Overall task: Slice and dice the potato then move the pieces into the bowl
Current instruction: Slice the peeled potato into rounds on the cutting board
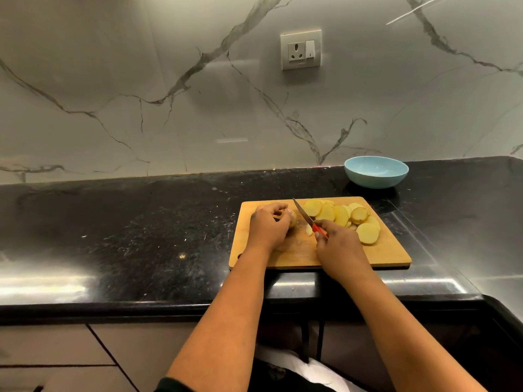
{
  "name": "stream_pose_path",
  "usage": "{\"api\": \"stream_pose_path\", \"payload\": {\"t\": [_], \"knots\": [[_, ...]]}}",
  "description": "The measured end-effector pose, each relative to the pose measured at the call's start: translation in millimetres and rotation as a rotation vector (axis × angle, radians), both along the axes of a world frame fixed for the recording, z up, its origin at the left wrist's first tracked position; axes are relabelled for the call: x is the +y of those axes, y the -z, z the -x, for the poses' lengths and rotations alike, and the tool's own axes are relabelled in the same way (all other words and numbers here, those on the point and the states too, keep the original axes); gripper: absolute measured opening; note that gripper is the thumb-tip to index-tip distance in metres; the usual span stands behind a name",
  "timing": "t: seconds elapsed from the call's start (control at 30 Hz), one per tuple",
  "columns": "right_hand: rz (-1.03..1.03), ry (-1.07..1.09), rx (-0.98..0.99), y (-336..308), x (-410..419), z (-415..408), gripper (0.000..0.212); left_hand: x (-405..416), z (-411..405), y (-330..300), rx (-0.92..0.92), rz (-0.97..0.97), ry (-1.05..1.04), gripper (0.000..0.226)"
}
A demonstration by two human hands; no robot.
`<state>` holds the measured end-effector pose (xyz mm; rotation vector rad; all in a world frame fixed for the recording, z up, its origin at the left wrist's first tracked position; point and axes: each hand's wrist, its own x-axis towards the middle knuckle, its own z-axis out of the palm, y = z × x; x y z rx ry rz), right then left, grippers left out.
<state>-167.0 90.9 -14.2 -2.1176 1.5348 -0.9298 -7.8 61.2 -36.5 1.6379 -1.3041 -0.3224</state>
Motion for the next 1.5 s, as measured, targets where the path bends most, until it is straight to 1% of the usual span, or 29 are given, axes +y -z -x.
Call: {"api": "stream_pose_path", "payload": {"t": [0.17, 0.37, 0.57, 0.77, 0.9, 1.03, 1.13, 1.2, 1.3, 1.37, 1.43, 1.5], "knots": [[0.067, -0.023, -0.046, 6, 3, -6, 0.038, 0, -4, -1, 0.038, 0.004, 0.001, 0.031], [0.132, -0.027, -0.094, 21, 1, -12, 0.038, -2, -4, 0, 0.064, 0.011, -0.011, 0.029], [0.241, 0.018, 0.065, 26, 1, -17, 0.043, -3, -4, 1, 0.034, 0.009, -0.013, 0.032], [0.202, 0.035, 0.188, 16, -3, -31, 0.045, -3, -2, 0, 0.027, 0.0, 0.009, 0.032], [0.114, 0.028, 0.224, 3, -13, -41, 0.033, -3, -1, 0, 0.037, 0.022, 0.019, 0.029], [0.012, 0.01, 0.319, -2, -16, -42, 0.019, -2, 0, 0, 0.023, 0.029, 0.014, 0.026], [0.048, -0.03, 0.427, 1, -6, -38, 0.018, -2, -3, -1, 0.023, 0.013, -0.016, 0.025], [0.041, -0.024, 0.456, 2, -1, -28, 0.02, -1, -3, -1, 0.044, 0.009, -0.012, 0.022], [-0.074, -0.01, 0.404, -5, -1, -3, 0.028, 2, -3, -1, 0.092, -0.004, 0.001, 0.021], [-0.158, -0.019, 0.249, -10, -4, 12, 0.031, 2, -3, -2, 0.14, -0.015, 0.019, 0.023], [-0.143, 0.005, 0.08, -9, -5, 18, 0.034, 3, -3, -3, 0.217, -0.037, 0.035, 0.026], [-0.074, 0.02, -0.012, -5, -1, 16, 0.036, 3, -4, -3, 0.242, -0.055, 0.035, 0.028]]}}
